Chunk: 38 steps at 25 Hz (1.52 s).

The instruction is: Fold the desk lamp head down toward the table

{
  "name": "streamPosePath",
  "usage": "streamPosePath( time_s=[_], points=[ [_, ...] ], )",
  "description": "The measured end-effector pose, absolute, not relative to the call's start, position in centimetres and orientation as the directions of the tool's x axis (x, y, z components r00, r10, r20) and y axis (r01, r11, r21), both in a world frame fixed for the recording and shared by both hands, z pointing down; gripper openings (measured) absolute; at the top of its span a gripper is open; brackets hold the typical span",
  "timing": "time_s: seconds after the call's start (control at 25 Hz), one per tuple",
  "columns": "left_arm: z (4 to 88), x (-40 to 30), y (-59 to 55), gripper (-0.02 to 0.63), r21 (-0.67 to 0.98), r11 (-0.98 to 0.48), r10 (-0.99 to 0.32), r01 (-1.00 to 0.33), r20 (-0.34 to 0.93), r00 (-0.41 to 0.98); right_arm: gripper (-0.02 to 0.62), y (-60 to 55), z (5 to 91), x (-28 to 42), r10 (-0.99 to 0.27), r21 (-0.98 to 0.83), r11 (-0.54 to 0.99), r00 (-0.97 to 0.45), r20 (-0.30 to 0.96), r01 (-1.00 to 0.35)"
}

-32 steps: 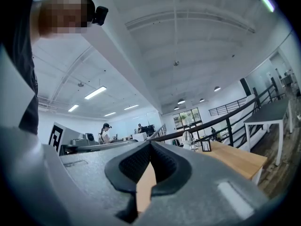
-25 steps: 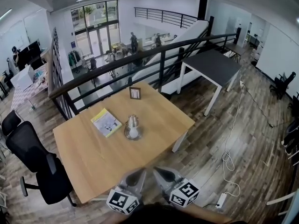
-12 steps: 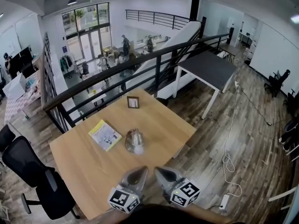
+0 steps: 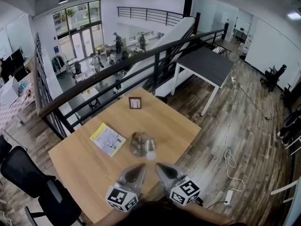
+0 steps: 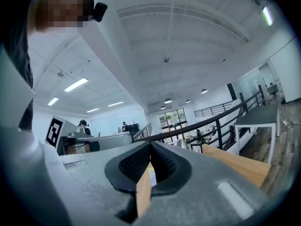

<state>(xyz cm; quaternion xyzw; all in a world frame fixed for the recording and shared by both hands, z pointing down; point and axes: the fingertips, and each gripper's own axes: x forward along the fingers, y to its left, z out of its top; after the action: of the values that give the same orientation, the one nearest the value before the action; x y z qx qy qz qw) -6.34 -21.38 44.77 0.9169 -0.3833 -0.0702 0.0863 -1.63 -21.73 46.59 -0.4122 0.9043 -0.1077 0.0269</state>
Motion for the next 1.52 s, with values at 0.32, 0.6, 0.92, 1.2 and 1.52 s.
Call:
streamPosePath(
  time_s=[0.32, 0.6, 0.92, 1.2, 1.52],
  points=[
    [46.3, -7.2, -24.6, 0.002, 0.233, -0.675, -0.725, -0.700, -0.031, 0.688, 0.016, -25.6, 48.5, -1.1, -0.776, -0.237, 0.589, -0.623, 0.101, -0.772],
    [46.3, -7.7, -27.7, 0.002, 0.264, -0.611, -0.775, -0.746, -0.009, 0.632, 0.103, -30.2, 49.7, -1.3, -0.738, -0.250, 0.605, -0.650, 0.179, -0.756],
    [47.4, -7.0, -30.8, 0.002, 0.291, -0.567, -0.802, -0.771, 0.018, 0.597, 0.219, -33.0, 51.9, -3.1, -0.640, -0.273, 0.663, -0.717, 0.276, -0.697],
    [47.8, -7.6, -31.9, 0.002, 0.311, -0.525, -0.826, -0.792, 0.036, 0.562, 0.229, -33.3, 52.0, -3.8, -0.595, -0.262, 0.706, -0.752, 0.284, -0.658],
    [48.5, -8.2, -31.2, 0.002, 0.324, -0.516, -0.829, -0.793, 0.044, 0.558, 0.227, -33.0, 52.5, -3.6, -0.604, -0.240, 0.711, -0.748, 0.275, -0.661]
  ],
)
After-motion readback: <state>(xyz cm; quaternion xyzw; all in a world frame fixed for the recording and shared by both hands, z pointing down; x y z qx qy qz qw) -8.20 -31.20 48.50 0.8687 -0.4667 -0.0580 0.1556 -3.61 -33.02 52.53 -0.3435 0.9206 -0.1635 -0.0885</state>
